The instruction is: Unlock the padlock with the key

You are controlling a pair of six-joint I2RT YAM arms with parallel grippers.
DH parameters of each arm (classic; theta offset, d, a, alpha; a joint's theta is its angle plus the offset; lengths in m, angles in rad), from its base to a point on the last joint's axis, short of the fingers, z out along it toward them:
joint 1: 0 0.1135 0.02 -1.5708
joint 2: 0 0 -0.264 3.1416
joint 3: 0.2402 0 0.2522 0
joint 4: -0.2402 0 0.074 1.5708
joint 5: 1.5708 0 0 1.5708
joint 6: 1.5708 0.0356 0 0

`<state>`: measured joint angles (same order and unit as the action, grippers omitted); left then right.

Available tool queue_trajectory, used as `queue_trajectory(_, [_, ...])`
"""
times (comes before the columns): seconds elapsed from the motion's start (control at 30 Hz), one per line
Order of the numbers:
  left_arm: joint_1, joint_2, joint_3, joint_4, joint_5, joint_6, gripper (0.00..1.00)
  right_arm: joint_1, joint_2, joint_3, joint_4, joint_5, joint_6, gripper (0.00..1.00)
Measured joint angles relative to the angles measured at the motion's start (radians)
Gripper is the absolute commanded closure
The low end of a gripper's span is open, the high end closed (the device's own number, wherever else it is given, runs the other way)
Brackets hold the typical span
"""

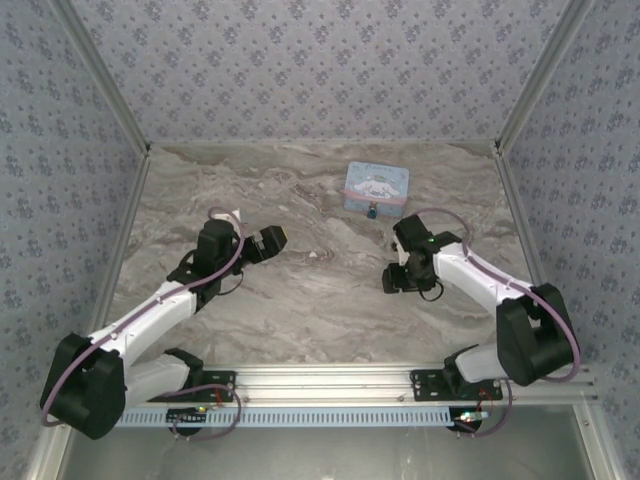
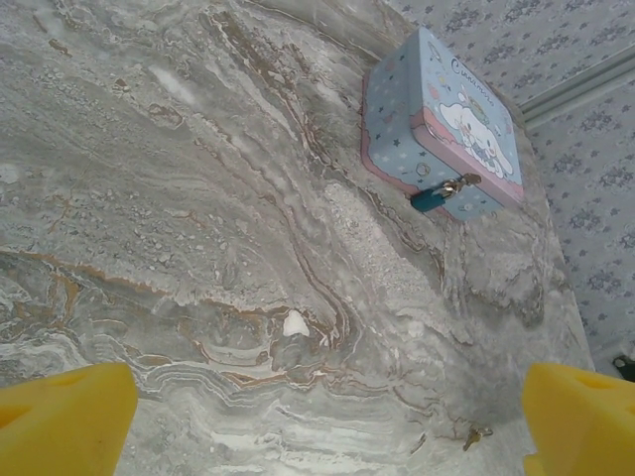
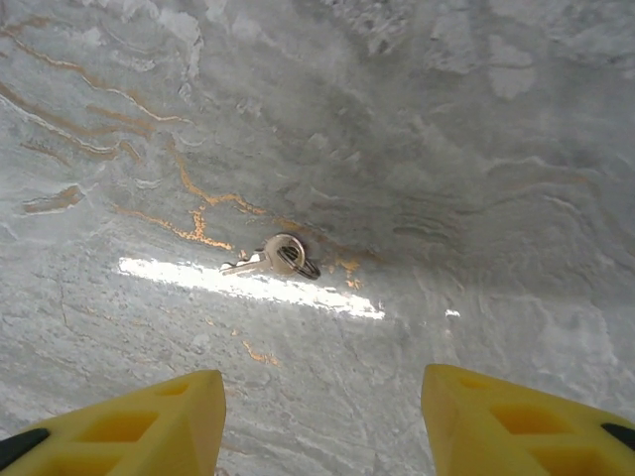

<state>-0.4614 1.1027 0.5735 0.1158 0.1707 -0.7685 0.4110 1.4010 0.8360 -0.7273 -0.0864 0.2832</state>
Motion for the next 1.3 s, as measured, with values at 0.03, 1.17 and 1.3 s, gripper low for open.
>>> queue_trajectory(0.03, [0.0, 0.0, 0.0, 0.0, -0.002, 0.0, 0.01, 0.003, 0.022, 0.008, 0.001, -0.004, -0.005, 0.5])
queue_trajectory(1.17, [0.0, 0.073, 0.024, -0.015, -0.002, 0.023, 0.01, 0.035, 0.266, 0.114, 0.019, 0.031, -0.014, 0.78])
queue_trajectory(1.3, [0.0, 0.076, 0.024, -0.015, -0.002, 0.024, 0.0, 0.035, 0.276, 0.124, 0.008, 0.036, -0.014, 0.82])
